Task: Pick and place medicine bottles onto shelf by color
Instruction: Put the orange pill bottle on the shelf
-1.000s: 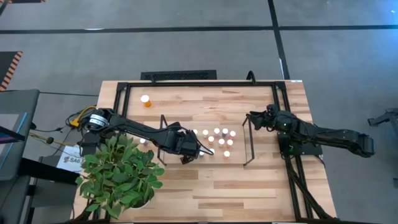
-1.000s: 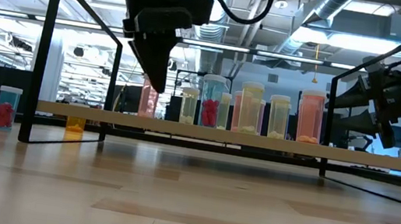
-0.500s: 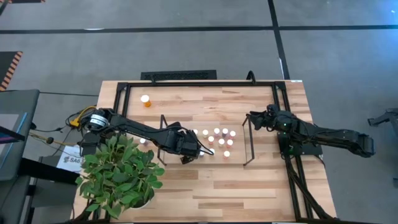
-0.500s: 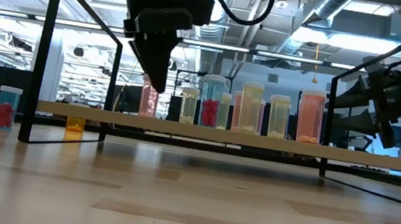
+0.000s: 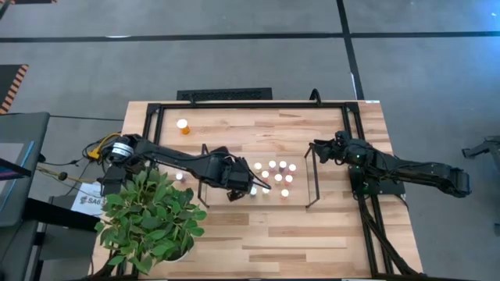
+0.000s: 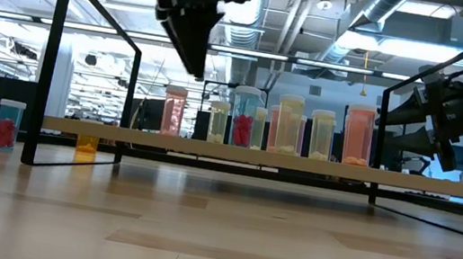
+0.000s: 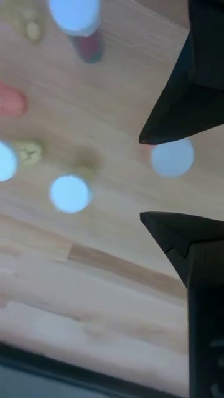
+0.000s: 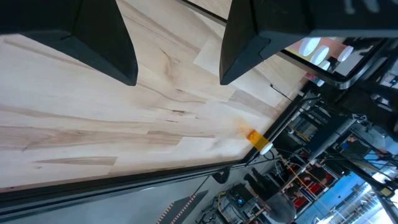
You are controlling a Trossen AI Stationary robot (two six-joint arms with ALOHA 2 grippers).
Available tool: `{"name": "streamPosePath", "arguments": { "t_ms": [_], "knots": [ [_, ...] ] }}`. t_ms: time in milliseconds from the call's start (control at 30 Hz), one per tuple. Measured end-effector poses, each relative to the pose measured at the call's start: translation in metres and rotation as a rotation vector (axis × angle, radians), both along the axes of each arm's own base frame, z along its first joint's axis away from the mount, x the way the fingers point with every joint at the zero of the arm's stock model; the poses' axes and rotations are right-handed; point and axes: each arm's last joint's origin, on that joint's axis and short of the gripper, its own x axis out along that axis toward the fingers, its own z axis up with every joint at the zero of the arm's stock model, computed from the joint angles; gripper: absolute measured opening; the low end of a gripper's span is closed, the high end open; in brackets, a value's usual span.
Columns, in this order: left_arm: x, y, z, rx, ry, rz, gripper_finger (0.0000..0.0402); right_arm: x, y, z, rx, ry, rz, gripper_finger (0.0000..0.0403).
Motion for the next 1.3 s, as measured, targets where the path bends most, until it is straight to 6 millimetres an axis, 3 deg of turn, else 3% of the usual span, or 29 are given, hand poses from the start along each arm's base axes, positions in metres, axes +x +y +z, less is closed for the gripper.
{"name": "streamPosePath", "arguments": {
  "t_ms": [167, 300, 633, 933, 1133, 1300],
  "knots": [
    [0.001, 0.011, 0.014, 0.016, 0.006, 0.026, 0.0177, 0.000, 0.000, 0.000, 0.000, 0.000, 0.000, 0.0249],
    [-0.001, 0.033, 0.026, 0.031, 0.029, 0.098, 0.0177, 0.000, 0.000, 0.000, 0.000, 0.000, 0.000, 0.0249],
    [-0.026, 0.121, 0.052, -0.086, -0.004, 0.358, 0.0176, 0.000, 0.000, 0.000, 0.000, -0.001, 0.000, 0.0249],
    [-0.060, 0.186, 0.054, -0.135, -0.035, 0.838, 0.0176, 0.000, 0.000, 0.000, 0.000, -0.001, 0.000, 0.0249],
    [-0.077, 0.209, 0.051, -0.183, -0.061, 1.110, 0.0184, 0.000, 0.000, 0.000, -0.001, -0.001, 0.000, 0.0249],
    [-0.085, 0.213, 0.051, -0.196, -0.051, 1.239, 0.0207, 0.000, 0.000, 0.000, 0.000, -0.001, 0.000, 0.0249]
  ]
}}
